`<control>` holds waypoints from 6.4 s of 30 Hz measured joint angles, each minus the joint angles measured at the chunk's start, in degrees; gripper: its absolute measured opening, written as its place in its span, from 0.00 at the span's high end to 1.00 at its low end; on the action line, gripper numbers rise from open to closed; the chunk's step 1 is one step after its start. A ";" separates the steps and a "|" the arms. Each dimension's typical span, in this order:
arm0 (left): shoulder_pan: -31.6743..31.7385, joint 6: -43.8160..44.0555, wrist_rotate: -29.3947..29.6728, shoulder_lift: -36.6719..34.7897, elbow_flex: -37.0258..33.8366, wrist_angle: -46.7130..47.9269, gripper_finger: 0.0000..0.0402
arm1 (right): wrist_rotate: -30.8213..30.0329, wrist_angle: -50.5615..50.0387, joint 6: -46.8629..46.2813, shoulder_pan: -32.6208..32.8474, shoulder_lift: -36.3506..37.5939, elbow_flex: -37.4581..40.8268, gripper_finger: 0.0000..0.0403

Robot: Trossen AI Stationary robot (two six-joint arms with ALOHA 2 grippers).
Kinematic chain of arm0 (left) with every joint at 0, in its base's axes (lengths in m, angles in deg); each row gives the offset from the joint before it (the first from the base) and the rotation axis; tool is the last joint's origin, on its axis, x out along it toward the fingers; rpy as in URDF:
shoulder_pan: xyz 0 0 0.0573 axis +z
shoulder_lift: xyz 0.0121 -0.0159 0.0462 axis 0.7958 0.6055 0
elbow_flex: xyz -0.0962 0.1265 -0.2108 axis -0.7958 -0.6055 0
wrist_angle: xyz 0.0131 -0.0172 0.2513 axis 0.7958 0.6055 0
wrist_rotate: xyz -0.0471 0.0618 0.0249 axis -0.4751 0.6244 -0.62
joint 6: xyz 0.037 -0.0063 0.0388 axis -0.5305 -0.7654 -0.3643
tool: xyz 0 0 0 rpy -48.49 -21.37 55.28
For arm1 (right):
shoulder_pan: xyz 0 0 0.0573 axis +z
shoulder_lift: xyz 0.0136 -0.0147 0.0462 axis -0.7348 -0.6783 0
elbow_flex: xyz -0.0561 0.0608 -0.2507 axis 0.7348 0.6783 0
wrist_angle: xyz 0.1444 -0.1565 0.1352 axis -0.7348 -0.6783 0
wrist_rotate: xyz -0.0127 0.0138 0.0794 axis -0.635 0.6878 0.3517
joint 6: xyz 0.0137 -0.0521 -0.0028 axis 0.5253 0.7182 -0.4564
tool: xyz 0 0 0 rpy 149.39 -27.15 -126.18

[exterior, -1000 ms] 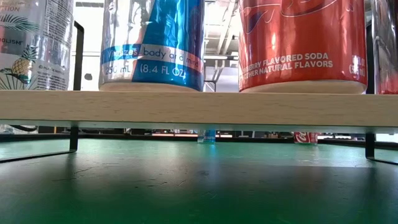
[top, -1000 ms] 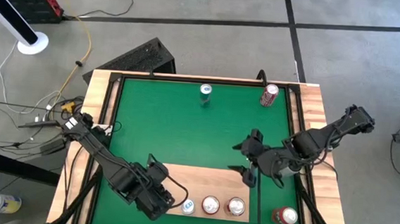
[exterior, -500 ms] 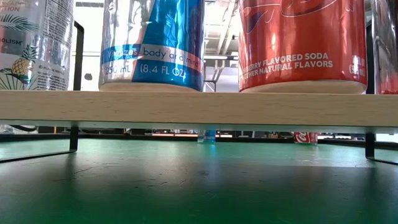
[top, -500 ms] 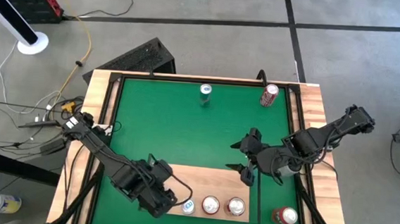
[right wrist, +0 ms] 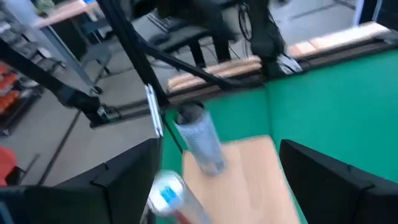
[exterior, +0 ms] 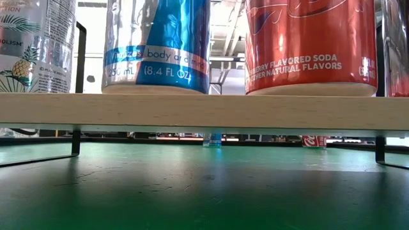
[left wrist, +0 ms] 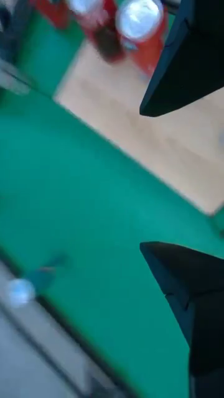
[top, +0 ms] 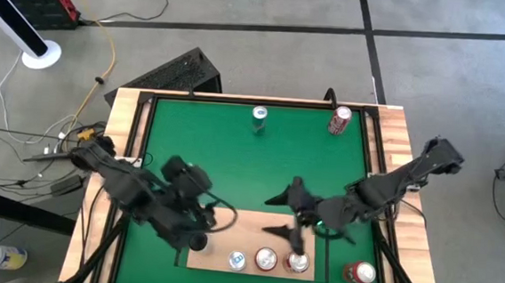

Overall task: Place canned beverage on shelf
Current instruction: Put the top white soda can on the shelf, then put the red soda can on the shelf aligned with the other red soda can

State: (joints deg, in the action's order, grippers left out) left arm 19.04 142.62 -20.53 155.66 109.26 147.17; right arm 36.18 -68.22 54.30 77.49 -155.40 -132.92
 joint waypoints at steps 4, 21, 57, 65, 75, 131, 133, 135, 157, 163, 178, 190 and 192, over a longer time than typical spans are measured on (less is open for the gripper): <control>-2.91 -5.10 6.55 -6.12 -1.22 -0.28 0.18 | -1.09 -0.15 1.46 0.04 -9.70 -8.54 0.11; -16.48 0.81 16.98 -40.04 -51.11 -22.14 0.18 | -12.93 -14.65 7.66 -0.58 -45.54 -53.15 0.11; -16.56 -2.90 15.98 -48.20 -64.12 -40.45 0.18 | 0.39 -16.83 8.71 -3.71 -52.22 -53.81 0.11; -16.56 -2.79 15.87 -48.20 -64.12 -40.43 0.18 | 0.65 -16.89 7.52 -3.68 -52.64 -53.90 0.14; -16.56 -2.79 15.83 -48.20 -64.10 -40.43 0.18 | 2.00 -16.86 7.40 -3.69 -52.56 -53.90 0.24; -16.56 -2.52 14.91 -48.17 -64.08 -40.84 0.18 | 12.98 -21.57 9.99 -3.55 -50.00 -53.83 0.10; -16.55 -2.57 14.91 -48.17 -64.08 -40.83 0.18 | 12.98 -22.66 9.83 -3.64 -48.53 -53.81 0.10; -16.56 -2.59 14.91 -48.17 -64.08 -40.82 0.18 | 12.96 -21.99 9.56 -3.85 -47.96 -53.93 0.10; -16.54 -3.27 12.66 -48.11 -64.08 -40.36 0.18 | 1.62 -71.45 -13.10 1.86 -24.20 -51.74 0.11; -16.54 -3.88 12.59 -46.61 -64.08 -40.08 0.18 | 6.05 -71.57 -22.20 6.96 -19.00 -45.66 0.11; -14.80 -6.49 12.39 -45.40 -64.08 -40.19 0.18 | 15.77 -72.67 -70.48 31.88 -11.80 -30.94 0.11; -7.24 -11.90 5.42 -45.40 -64.08 -42.21 0.18 | 19.57 -71.67 -79.90 35.90 -11.59 -16.17 0.11; -5.90 -12.93 4.17 -45.40 -64.08 -43.19 0.18 | 16.83 -71.67 -79.43 35.02 -10.97 -15.41 0.11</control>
State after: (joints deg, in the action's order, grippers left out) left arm 13.14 129.69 -16.36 110.27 45.18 103.98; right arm 53.01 -139.88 -25.13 112.51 -166.37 -148.33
